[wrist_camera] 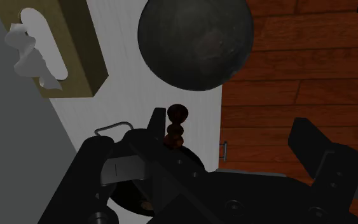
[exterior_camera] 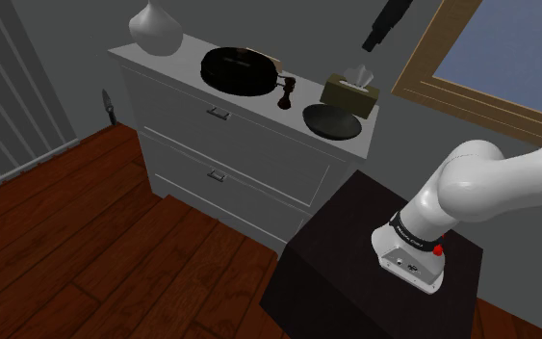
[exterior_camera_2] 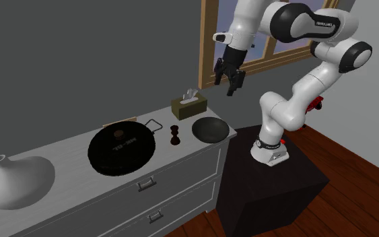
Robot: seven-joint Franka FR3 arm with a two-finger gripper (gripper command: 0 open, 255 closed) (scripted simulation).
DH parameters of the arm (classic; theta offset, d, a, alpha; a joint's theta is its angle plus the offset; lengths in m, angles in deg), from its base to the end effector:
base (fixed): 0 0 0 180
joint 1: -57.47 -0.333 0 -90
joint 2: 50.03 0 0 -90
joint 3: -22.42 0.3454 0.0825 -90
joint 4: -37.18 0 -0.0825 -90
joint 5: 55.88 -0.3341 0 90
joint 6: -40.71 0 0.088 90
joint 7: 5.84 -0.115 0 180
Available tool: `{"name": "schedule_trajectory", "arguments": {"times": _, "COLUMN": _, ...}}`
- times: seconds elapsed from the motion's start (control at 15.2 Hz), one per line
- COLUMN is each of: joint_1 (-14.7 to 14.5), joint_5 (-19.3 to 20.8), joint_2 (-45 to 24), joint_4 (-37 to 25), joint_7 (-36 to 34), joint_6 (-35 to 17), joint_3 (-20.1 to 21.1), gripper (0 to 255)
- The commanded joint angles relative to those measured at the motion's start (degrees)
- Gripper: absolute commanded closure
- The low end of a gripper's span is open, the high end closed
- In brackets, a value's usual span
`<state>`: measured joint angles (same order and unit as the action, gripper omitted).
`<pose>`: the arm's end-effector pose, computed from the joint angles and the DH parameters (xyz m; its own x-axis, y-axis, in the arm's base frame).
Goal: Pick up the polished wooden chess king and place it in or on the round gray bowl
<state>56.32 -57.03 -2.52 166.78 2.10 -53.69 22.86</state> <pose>0.2309 0.0099 0.6612 0.9635 0.1622 0.2131 0.1627 -0.9866 0.0154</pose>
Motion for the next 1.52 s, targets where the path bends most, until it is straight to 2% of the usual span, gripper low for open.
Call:
{"name": "schedule_trajectory", "arguments": {"times": 0.0, "joint_1": 0.0, "joint_5": 0.0, "joint_2": 0.0, "joint_4": 0.0, "joint_7": 0.0, "joint_6": 0.0, "joint_3": 0.0, "gripper": 0}}
{"name": "schedule_trajectory", "arguments": {"times": 0.59, "joint_1": 1.52, "joint_5": 2.56, "joint_2": -21.28, "joint_4": -7.23, "joint_7": -2.8, "joint_6": -6.01, "joint_3": 2.06, "gripper": 0}}
{"name": "schedule_trajectory", "arguments": {"times": 1.19, "joint_1": 2.63, "joint_5": 6.36, "joint_2": -43.24, "joint_4": -19.32, "joint_7": -6.27, "joint_6": -7.59, "joint_3": 3.21, "gripper": 0}}
{"name": "schedule_trajectory", "arguments": {"times": 1.45, "joint_1": 2.69, "joint_5": 6.5, "joint_2": -43.59, "joint_4": -17.27, "joint_7": -6.36, "joint_6": -9.88, "joint_3": 3.08, "gripper": 0}}
